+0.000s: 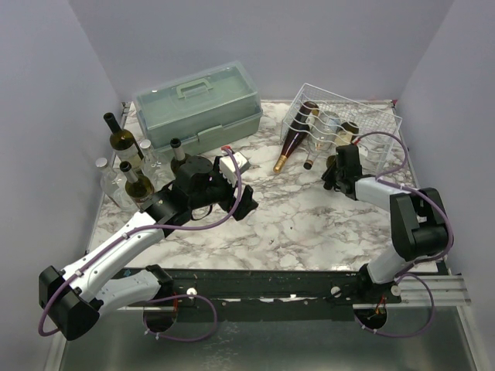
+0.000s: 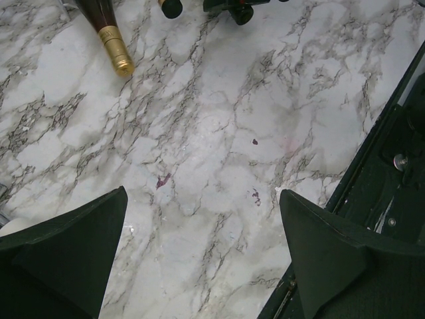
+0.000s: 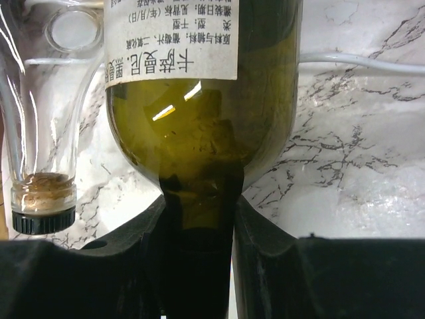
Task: Take the wine bottle off the wine rack
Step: Pick up the wine bottle from the wine rack.
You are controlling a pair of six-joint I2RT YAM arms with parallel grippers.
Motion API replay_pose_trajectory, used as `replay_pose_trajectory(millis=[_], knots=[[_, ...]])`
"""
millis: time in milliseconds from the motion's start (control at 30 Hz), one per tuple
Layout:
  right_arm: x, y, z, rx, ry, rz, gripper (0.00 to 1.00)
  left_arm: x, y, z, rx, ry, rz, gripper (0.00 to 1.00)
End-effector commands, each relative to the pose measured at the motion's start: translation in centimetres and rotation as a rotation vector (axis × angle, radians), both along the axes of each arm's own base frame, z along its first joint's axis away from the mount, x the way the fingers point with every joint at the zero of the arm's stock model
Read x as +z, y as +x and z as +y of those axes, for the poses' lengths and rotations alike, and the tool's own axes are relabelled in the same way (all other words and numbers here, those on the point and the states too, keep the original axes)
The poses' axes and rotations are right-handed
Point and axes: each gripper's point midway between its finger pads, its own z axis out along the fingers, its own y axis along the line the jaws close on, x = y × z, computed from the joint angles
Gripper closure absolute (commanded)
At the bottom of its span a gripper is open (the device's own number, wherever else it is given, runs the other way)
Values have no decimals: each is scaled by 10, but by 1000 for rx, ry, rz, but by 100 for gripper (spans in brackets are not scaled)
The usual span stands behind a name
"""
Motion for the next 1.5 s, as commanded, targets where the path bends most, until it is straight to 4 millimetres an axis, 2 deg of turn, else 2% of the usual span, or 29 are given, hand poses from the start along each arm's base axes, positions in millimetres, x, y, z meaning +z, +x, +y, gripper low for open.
replay_pose_trajectory(millis=[0, 167, 333, 500, 800, 1467], knots=[[26, 7, 18, 58, 70, -52, 100, -5, 1, 2, 8, 23, -7, 1], [18, -8, 23, 87, 91, 2, 100, -3, 1, 3, 9, 19, -11, 1], [23, -16, 22, 81, 104, 2, 100, -1, 0, 5, 14, 15, -20, 1], [19, -27, 26, 86, 127, 52, 100, -1, 0, 5, 14, 16, -18, 1], [30, -38, 23, 84, 120, 70, 100, -7, 3, 4, 21, 30, -7, 1], [45, -88, 31, 148, 185, 145, 100, -15, 8, 6, 23, 74, -20, 1]])
